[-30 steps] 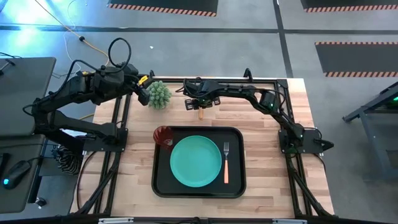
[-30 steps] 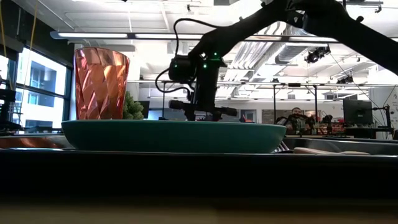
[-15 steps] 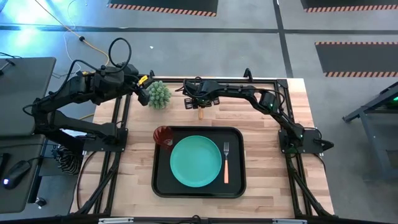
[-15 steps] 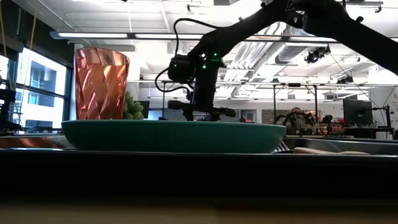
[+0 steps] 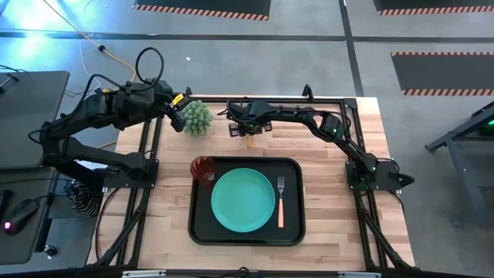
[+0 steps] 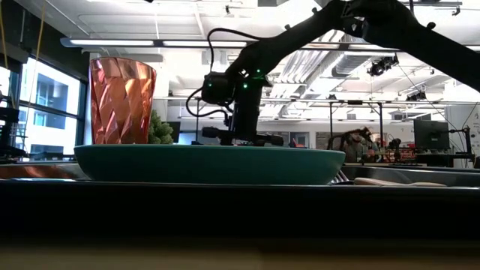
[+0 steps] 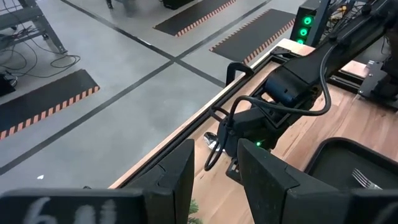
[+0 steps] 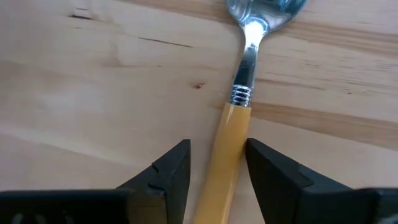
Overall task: Pick and place plate/cup/fork/spoon on tray
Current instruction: Put the orange spoon on the black tray to the right of the orange fork
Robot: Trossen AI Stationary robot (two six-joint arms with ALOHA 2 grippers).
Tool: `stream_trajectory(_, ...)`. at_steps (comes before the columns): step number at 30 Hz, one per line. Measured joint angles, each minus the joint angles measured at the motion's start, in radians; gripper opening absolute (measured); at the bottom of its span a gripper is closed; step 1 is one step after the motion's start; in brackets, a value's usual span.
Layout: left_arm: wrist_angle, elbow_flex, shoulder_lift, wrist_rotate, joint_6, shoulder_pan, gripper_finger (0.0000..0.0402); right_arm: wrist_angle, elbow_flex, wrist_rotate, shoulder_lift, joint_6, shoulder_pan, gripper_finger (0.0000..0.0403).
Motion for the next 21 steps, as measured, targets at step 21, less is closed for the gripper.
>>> stream_trajectory(21, -0.067, 0.000, 0.000, 0.003, 0.000, 0.000, 0.0115, -0.032, 0.000, -0.011, 0.001, -0.005, -0.011, 0.0029)
